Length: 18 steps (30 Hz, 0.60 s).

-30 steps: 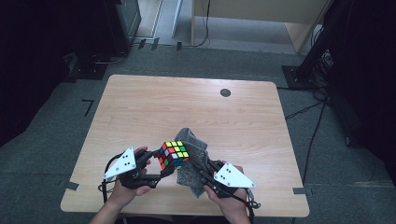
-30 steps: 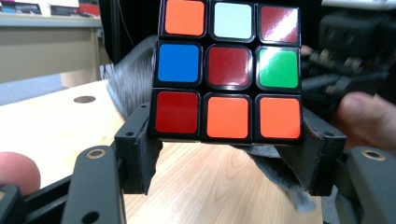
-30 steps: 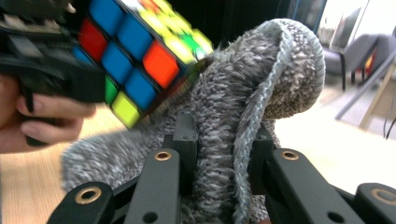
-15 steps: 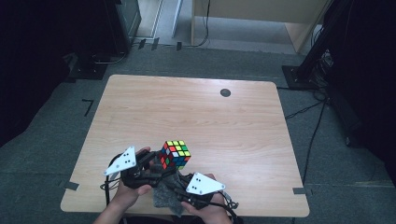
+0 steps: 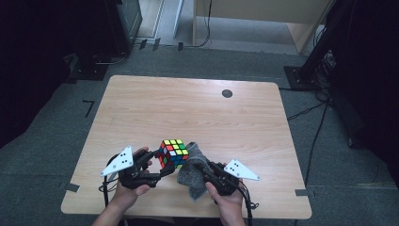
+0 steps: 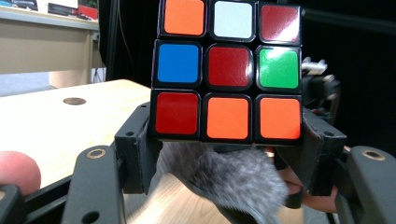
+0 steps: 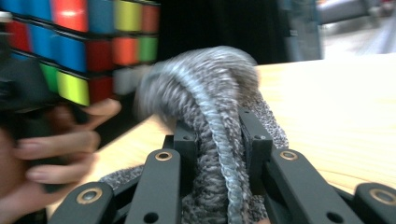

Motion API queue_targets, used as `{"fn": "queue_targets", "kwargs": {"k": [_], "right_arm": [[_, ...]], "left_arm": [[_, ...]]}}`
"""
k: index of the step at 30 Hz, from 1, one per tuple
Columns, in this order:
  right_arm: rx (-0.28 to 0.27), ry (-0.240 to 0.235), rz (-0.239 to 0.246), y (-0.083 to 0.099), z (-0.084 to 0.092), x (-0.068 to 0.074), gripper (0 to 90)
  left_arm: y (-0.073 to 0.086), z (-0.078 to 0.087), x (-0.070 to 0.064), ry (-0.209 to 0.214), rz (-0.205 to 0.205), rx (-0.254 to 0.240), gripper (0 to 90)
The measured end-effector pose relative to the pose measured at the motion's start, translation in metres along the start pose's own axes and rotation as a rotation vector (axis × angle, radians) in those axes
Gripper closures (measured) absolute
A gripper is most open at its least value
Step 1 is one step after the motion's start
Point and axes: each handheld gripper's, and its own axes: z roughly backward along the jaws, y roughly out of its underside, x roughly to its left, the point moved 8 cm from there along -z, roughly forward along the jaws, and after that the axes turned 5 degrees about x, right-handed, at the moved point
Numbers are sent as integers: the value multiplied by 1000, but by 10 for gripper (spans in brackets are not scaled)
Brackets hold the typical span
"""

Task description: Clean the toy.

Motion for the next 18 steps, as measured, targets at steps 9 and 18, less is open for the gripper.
{"fn": "queue_targets", "kwargs": {"k": [9, 18], "right_arm": [[182, -80, 212, 26, -22, 52, 725], [126, -53, 133, 6, -9, 36, 731]], "left_arm": [[6, -6, -4, -8, -32, 33, 345], [4, -2, 2, -33, -41, 27, 345]]}}
